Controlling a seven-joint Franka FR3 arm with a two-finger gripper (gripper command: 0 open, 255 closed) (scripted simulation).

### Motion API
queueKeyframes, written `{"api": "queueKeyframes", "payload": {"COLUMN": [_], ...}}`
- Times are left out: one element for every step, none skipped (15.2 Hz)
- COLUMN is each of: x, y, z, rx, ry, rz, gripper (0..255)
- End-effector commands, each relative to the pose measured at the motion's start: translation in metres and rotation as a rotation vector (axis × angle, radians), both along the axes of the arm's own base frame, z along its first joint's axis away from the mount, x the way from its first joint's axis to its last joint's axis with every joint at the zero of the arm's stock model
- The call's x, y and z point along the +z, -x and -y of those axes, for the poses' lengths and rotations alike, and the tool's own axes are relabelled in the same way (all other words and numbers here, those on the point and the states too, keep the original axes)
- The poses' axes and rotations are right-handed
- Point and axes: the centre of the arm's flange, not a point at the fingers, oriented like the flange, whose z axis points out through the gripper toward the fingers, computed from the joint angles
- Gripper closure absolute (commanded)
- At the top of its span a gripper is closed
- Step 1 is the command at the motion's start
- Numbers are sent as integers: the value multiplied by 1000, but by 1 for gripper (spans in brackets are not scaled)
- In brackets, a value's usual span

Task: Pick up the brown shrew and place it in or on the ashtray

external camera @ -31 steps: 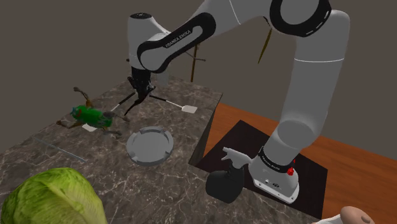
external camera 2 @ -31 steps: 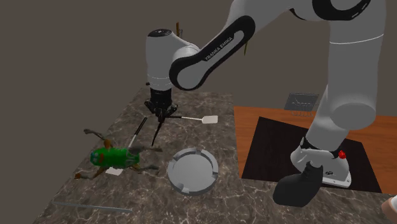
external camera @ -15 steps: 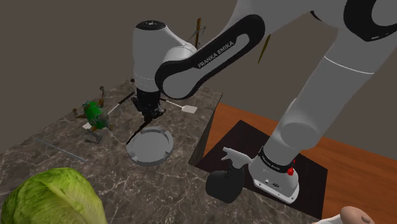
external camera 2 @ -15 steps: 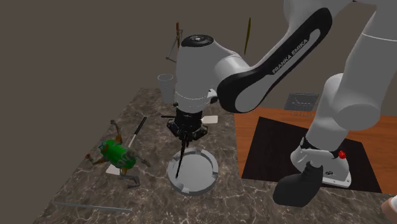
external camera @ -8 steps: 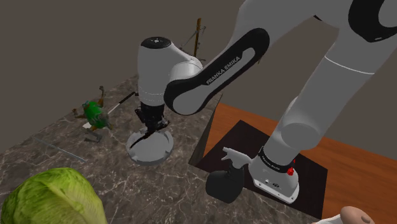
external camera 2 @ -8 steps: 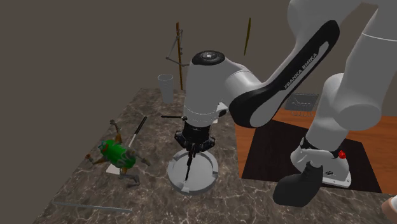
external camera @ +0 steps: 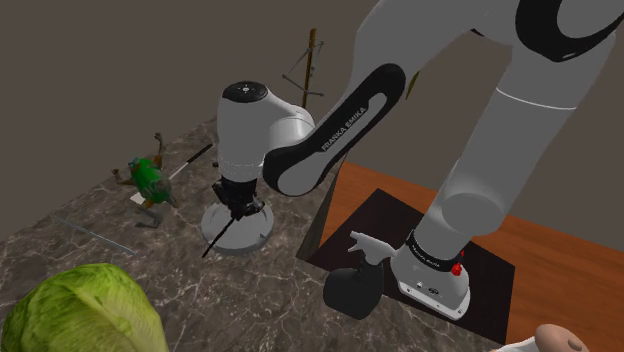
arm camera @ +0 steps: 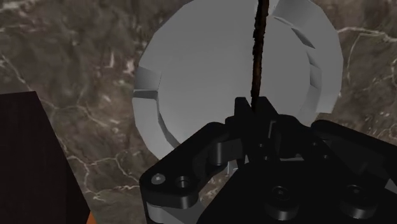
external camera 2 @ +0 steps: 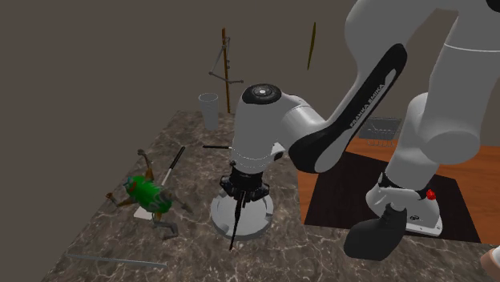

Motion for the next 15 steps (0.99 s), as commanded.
{"api": "queueKeyframes", "payload": {"x": [-13,-13,-13,-13,-13,-13,-13,-13,-14,-16,-15,-16,-16,-13,1], "y": [0,0,0,0,0,0,0,0,-2,-1,-1,-1,-1,0,2], "z": [4,4,4,3,4,3,4,4,3,3,3,3,3,4,3], "rx": [-5,-5,-5,-5,-5,-5,-5,-5,-5,-4,-5,-5,-5,-5,-5], "ry": [4,4,4,4,4,4,4,4,4,4,4,4,4,4,4], "rz": [-7,-7,-7,-7,-7,-8,-8,-8,-7,-7,-7,-7,-7,-7,-7], "gripper": [255,255,255,255,255,255,255,255,0,0,0,0,0,0,0]}}
